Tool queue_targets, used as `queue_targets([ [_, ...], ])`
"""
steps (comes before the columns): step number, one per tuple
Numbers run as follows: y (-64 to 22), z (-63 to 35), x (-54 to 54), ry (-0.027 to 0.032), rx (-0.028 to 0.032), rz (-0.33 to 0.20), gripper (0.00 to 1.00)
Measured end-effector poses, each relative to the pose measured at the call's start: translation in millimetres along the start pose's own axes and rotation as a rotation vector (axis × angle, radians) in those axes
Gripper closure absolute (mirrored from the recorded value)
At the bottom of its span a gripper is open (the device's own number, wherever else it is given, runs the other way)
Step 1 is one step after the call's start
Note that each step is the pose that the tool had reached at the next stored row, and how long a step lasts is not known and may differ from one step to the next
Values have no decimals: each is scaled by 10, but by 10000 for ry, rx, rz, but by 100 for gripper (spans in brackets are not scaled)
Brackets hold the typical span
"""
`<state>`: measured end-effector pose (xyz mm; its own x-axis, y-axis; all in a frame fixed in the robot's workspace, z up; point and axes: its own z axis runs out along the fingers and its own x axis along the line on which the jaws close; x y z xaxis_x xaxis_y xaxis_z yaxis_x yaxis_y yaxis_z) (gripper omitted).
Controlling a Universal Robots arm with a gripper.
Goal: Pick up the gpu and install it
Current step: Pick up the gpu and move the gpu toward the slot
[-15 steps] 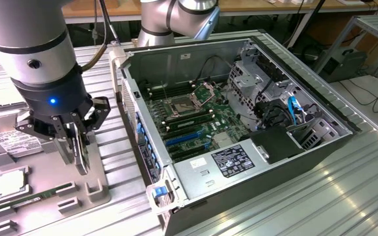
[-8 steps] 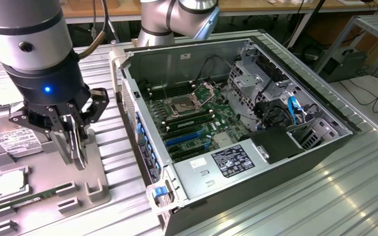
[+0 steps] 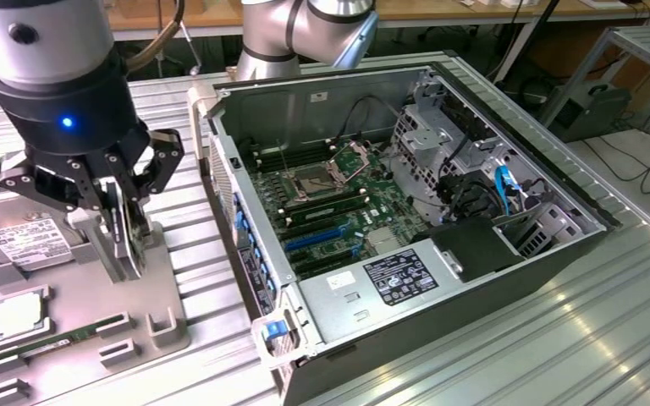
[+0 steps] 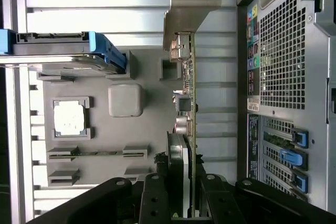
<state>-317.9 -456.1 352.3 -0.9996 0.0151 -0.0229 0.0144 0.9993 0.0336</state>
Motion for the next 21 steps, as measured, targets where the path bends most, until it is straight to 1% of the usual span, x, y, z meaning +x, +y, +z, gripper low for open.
queue_targets([
  [5,6,-186,-4,0,-1,-1,72],
  [12,12,-399,-9,0,-2,0,72],
  [13,14,-458,-11,-1,-2,0,72],
  [17,18,-590,-14,-1,-2,0,72],
  [18,20,-647,-15,0,-1,0,72],
  [21,24,-757,-17,-1,-3,0,72],
])
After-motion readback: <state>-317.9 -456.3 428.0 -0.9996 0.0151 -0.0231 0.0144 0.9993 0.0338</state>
